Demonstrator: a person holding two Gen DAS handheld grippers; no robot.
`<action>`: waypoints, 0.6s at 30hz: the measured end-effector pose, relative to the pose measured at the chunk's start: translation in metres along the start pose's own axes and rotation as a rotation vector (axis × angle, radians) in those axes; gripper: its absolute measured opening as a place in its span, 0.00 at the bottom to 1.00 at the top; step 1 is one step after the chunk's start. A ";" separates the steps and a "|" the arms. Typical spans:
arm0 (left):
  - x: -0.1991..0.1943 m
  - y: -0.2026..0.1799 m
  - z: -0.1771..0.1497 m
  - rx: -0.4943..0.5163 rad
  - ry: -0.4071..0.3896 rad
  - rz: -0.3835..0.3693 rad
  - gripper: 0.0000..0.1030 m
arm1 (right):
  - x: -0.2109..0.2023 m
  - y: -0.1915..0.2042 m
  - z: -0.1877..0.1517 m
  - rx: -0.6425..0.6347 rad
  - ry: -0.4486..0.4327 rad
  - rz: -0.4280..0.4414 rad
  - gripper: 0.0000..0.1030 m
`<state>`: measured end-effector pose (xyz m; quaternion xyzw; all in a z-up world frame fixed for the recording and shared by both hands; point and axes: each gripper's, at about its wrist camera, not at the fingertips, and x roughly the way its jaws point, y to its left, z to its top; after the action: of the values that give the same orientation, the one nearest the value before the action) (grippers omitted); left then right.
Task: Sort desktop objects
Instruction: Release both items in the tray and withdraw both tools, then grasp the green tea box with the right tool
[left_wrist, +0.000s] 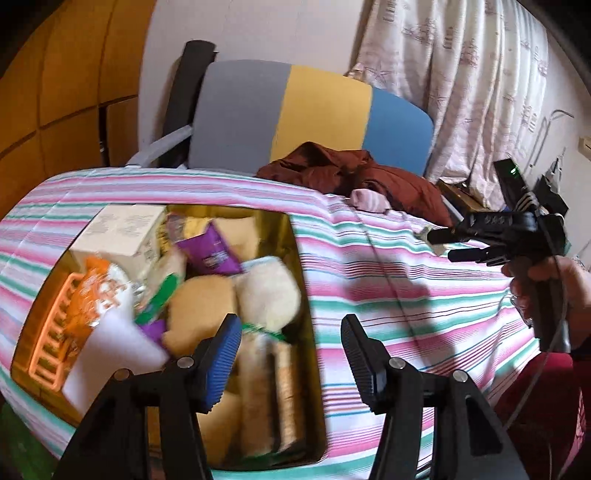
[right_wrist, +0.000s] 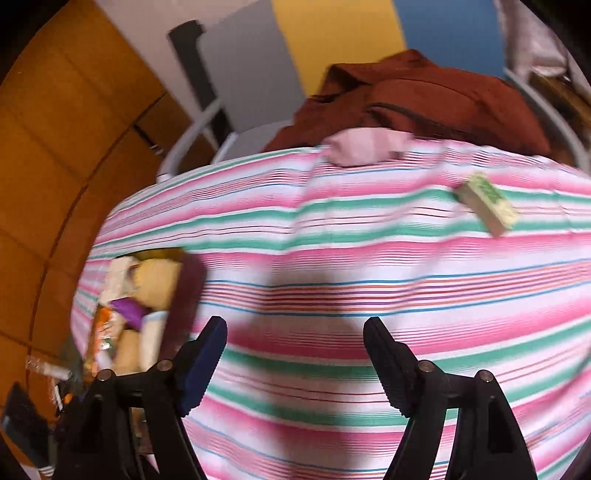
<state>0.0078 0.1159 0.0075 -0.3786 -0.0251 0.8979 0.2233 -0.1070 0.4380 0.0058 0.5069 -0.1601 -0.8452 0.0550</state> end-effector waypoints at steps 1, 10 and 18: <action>0.003 -0.005 0.003 0.011 0.003 -0.004 0.55 | -0.001 -0.011 0.003 0.001 -0.006 -0.030 0.75; 0.037 -0.051 0.043 0.149 0.044 -0.067 0.55 | 0.001 -0.107 0.052 -0.037 -0.107 -0.284 0.77; 0.104 -0.076 0.087 0.225 0.146 -0.058 0.56 | 0.036 -0.145 0.079 -0.078 -0.100 -0.268 0.76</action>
<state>-0.0873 0.2389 0.0167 -0.4146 0.0810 0.8583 0.2913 -0.1830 0.5823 -0.0372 0.4784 -0.0607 -0.8748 -0.0466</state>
